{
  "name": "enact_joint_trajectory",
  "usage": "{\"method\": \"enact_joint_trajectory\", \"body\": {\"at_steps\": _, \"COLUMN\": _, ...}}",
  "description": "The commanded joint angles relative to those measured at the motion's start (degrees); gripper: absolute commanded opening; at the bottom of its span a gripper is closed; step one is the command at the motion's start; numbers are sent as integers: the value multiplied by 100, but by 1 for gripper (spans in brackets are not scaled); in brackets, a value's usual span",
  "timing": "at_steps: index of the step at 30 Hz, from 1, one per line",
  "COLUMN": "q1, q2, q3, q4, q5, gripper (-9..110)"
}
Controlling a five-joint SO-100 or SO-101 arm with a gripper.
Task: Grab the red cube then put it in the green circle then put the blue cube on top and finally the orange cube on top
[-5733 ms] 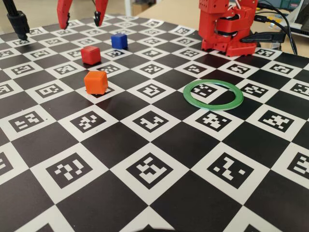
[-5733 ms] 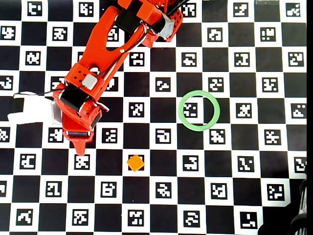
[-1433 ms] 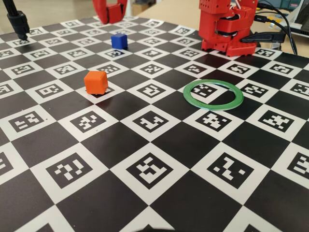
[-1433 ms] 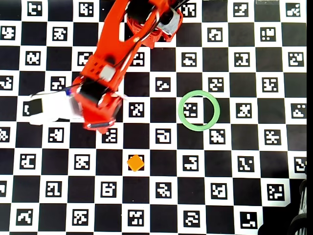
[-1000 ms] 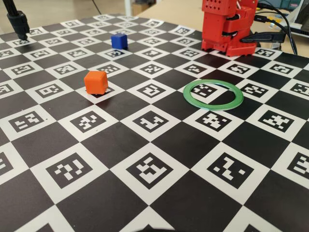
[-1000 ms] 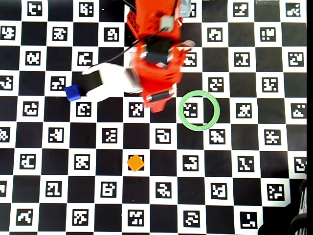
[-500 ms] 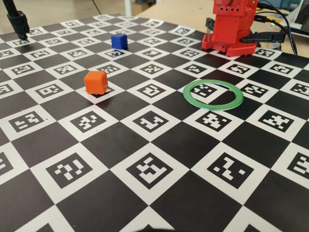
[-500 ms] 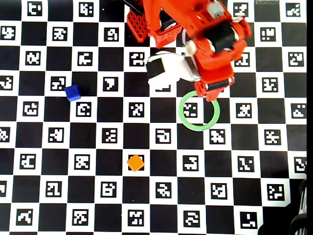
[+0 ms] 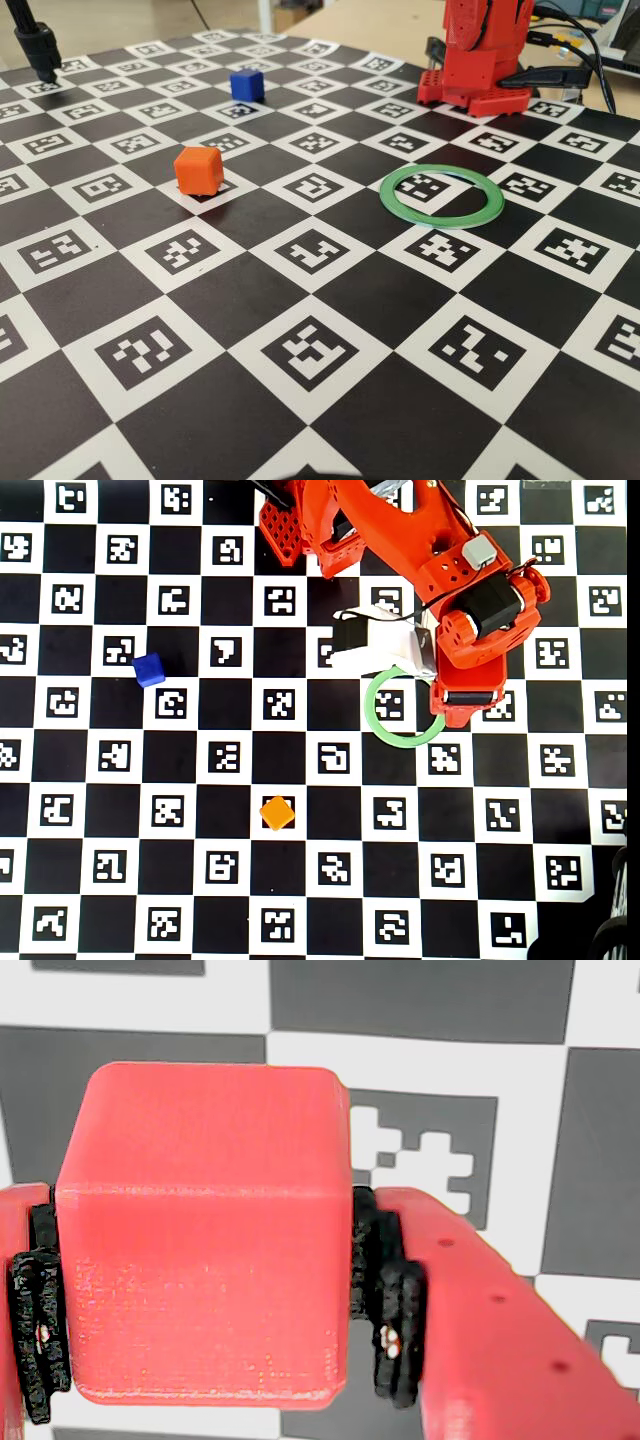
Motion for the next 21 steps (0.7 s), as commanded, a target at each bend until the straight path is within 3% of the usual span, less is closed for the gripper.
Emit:
{"method": "enact_joint_trajectory", "body": {"at_steps": 1, "q1": 97, "q2": 483, "q3": 141, "q4": -229, "q5": -141, "gripper": 1}}
{"method": "enact_joint_trajectory", "body": {"at_steps": 21, "q1": 360, "q2": 765, "q3": 2461, "q4": -1907, "q5": -536, "gripper": 1}}
